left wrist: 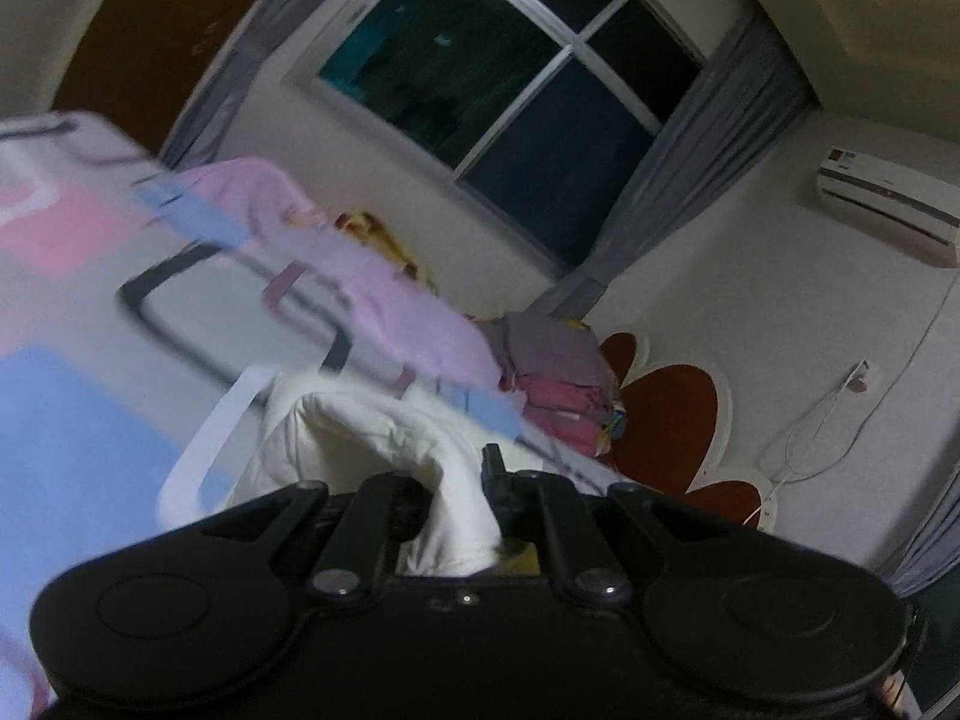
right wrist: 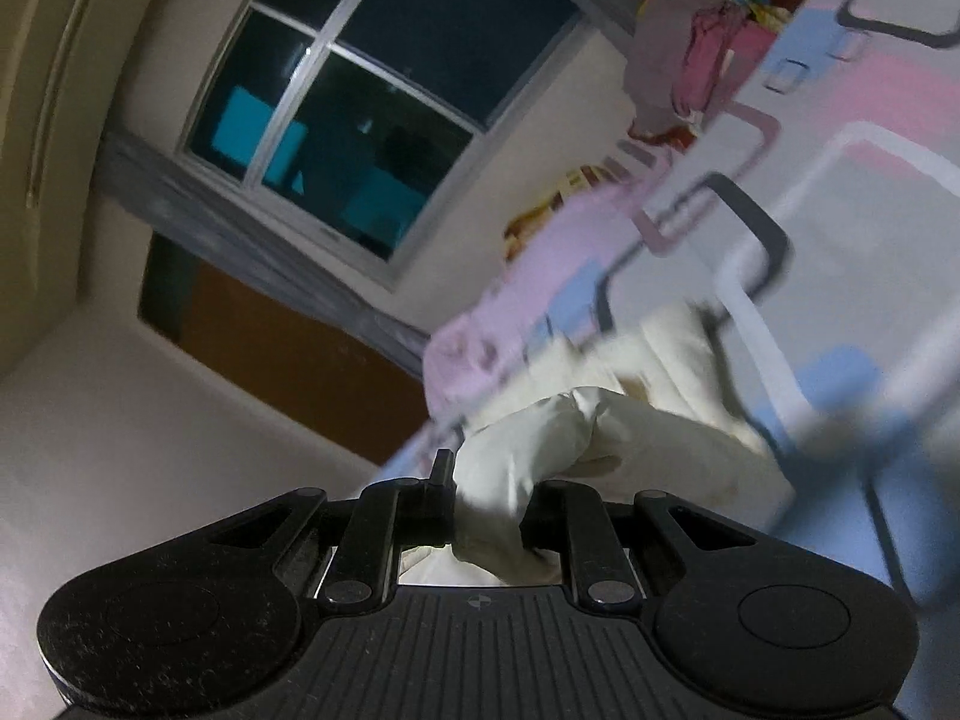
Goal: Fold large clothes
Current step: 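Lift and fold the jacket over with both grippers, then release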
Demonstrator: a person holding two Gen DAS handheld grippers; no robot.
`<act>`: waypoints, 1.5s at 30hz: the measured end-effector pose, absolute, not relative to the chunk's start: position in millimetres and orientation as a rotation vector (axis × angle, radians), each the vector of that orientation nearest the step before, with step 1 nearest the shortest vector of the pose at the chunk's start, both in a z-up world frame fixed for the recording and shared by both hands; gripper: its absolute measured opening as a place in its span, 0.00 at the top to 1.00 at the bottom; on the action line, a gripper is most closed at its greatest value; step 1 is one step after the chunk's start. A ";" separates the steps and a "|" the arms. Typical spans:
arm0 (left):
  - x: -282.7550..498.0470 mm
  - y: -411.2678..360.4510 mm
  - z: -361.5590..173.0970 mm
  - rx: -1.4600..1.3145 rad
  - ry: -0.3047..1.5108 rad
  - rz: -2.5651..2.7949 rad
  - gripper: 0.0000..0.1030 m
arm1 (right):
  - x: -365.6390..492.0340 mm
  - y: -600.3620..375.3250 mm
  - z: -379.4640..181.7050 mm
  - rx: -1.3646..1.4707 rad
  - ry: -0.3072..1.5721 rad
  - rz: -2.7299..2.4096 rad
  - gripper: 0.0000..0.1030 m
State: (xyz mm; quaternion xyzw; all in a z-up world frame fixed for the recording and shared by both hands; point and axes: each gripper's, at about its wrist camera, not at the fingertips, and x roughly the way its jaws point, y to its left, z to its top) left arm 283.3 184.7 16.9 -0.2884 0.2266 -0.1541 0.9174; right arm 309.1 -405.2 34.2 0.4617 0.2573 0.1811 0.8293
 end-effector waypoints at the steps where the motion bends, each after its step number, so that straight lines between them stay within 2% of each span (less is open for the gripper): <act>1: 300.2 182.2 20.3 -0.589 0.464 -0.321 0.92 | 327.5 -406.1 36.7 0.997 0.548 0.380 0.85; 6: 404.2 173.6 17.8 -0.564 0.511 -0.326 0.92 | 425.5 -414.9 29.0 1.087 0.607 0.348 0.85; 9: 459.6 175.3 -2.3 -0.571 0.569 -0.327 0.91 | 484.9 -416.8 3.0 1.137 0.673 0.308 0.85; 11: 493.3 177.8 -22.5 -0.570 0.613 -0.323 0.87 | 517.3 -420.7 -23.6 1.180 0.716 0.300 0.84; 13: 525.6 184.2 -44.7 -0.601 0.653 -0.327 0.79 | 547.2 -428.3 -57.0 1.255 0.741 0.278 0.66; 14: 538.9 189.5 -55.5 -0.632 0.672 -0.315 0.76 | 554.9 -434.8 -69.3 1.296 0.733 0.260 0.34; 15: 550.5 194.8 -66.8 -0.653 0.688 -0.298 0.67 | 557.7 -440.0 -78.9 1.313 0.708 0.229 0.11; 16: 557.7 200.6 -70.7 -0.658 0.691 -0.274 0.47 | 558.4 -445.2 -84.0 1.311 0.679 0.195 0.10; 17: 559.7 206.7 -73.8 -0.657 0.685 -0.225 0.33 | 558.4 -450.6 -88.3 1.315 0.662 0.191 0.10; 18: 558.4 213.4 -73.3 -0.640 0.664 -0.163 0.07 | 556.3 -456.8 -91.9 1.327 0.637 0.206 0.10; 19: 556.0 220.3 -71.5 -0.614 0.640 -0.120 0.06 | 553.6 -461.7 -91.7 1.300 0.621 0.204 0.10; 21: 559.4 230.9 -72.5 -0.578 0.662 -0.148 0.13 | 553.9 -463.3 -85.6 1.153 0.647 0.184 0.10; 27: 584.3 222.1 -90.3 -0.462 0.814 -0.293 0.19 | 571.5 -426.8 -76.6 0.743 0.776 0.190 0.11; 28: 588.5 216.4 -92.7 -0.441 0.828 -0.319 0.22 | 574.8 -417.9 -76.0 0.683 0.792 0.192 0.12; 29: 592.7 211.2 -95.1 -0.424 0.839 -0.336 0.26 | 584.1 -407.8 -79.1 0.619 0.815 0.195 0.20; 30: 597.8 205.1 -97.7 -0.394 0.858 -0.348 0.40 | 588.7 -400.7 -81.0 0.576 0.837 0.202 0.31; 31: 604.5 197.6 -101.0 -0.356 0.881 -0.358 0.58 | 590.8 -393.8 -82.9 0.541 0.851 0.206 0.36; 32: 608.8 190.8 -104.2 -0.321 0.899 -0.373 0.66 | 592.5 -388.1 -83.5 0.505 0.856 0.218 0.50; 33: 611.1 187.0 -105.2 -0.300 0.901 -0.375 0.79 | 594.2 -384.0 -84.7 0.477 0.857 0.235 0.68; 34: 611.0 183.3 -104.4 -0.285 0.890 -0.384 0.95 | 595.4 -382.6 -86.4 0.460 0.855 0.239 0.78; 35: 610.0 181.1 -103.1 -0.281 0.863 -0.393 0.95 | 594.6 -381.9 -85.9 0.443 0.840 0.232 0.87; 37: 605.6 184.7 -97.5 -0.303 0.793 -0.395 0.96 | 591.8 -386.2 -85.3 0.453 0.775 0.195 0.91; 41: 605.4 190.2 -95.8 -0.344 0.736 -0.375 0.96 | 593.4 -384.7 -78.1 0.438 0.737 0.169 0.92; 45: 622.0 184.4 -119.8 -0.348 0.819 -0.328 0.95 | 613.0 -371.7 -115.2 0.383 0.887 0.089 0.91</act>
